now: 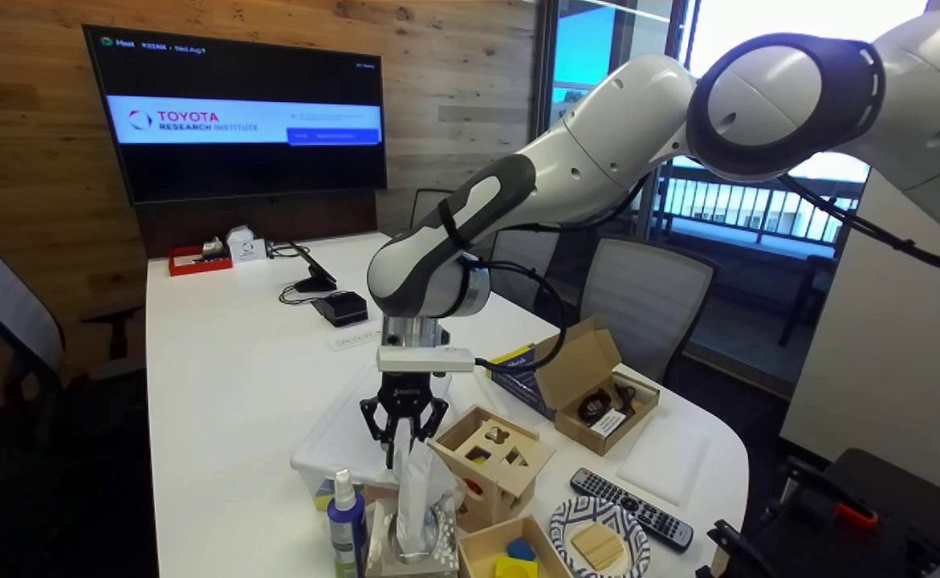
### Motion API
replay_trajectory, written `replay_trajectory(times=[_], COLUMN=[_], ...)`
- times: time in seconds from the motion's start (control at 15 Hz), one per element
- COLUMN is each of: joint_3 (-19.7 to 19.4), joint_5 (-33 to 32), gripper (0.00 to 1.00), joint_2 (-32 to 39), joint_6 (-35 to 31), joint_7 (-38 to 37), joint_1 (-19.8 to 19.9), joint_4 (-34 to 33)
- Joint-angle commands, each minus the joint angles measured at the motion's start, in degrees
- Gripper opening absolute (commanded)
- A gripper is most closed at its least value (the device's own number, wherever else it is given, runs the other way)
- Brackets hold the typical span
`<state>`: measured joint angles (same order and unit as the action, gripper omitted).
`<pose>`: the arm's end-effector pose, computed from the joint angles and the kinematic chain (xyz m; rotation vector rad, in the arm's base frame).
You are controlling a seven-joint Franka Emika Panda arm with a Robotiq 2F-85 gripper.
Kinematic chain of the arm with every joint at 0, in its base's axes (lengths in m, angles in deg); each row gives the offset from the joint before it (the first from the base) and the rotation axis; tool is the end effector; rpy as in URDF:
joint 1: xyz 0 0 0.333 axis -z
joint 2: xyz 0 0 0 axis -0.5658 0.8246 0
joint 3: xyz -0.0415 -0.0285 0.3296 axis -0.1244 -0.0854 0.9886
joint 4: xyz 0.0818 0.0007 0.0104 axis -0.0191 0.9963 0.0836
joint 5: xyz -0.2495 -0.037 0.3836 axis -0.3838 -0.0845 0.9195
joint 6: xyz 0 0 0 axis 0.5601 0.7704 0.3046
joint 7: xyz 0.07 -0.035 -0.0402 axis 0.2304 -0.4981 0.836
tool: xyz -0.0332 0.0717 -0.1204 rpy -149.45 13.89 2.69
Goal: Use the napkin to wipe the shape sorter
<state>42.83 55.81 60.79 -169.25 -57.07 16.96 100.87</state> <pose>0.6578 0.3423 0.0473 -2.8487 0.3610 0.5000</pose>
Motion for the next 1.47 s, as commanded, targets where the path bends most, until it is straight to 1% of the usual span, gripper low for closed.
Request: replay_trajectory(times=[0.0,0.27,0.33,0.4,0.53,0.73,0.87,1.0,1.2,1.4], joint_3=[-1.88,-2.25,-2.65,-2.89,-4.49,-8.94,-10.88,-11.45,-10.65,-9.97], joint_5=[-2.29,-4.0,-4.44,-4.85,-6.16,-9.94,-12.53,-14.42,-16.24,-16.53], gripper=[0.65,0.95,1.0,1.0,1.0,1.0,1.0,1.0,1.0,1.0], joint_2=[-0.74,-1.6,-1.94,-2.3,-3.7,-5.9,-7.47,-9.51,-13.37,-16.93], joint_6=[1.77,1.62,1.21,0.77,-0.96,-1.27,-0.46,-0.35,-2.86,-4.68], joint_7=[-2.15,-1.26,-1.78,-1.66,-3.87,-12.2,-17.92,-21.97,-24.26,-25.39], joint_1=[-1.64,-1.62,-1.84,-1.91,-2.71,-5.22,-6.45,-6.94,-6.6,-6.15], joint_4=[-1.94,-2.7,-2.7,-2.63,-1.67,-0.4,0.47,2.24,6.91,11.44])
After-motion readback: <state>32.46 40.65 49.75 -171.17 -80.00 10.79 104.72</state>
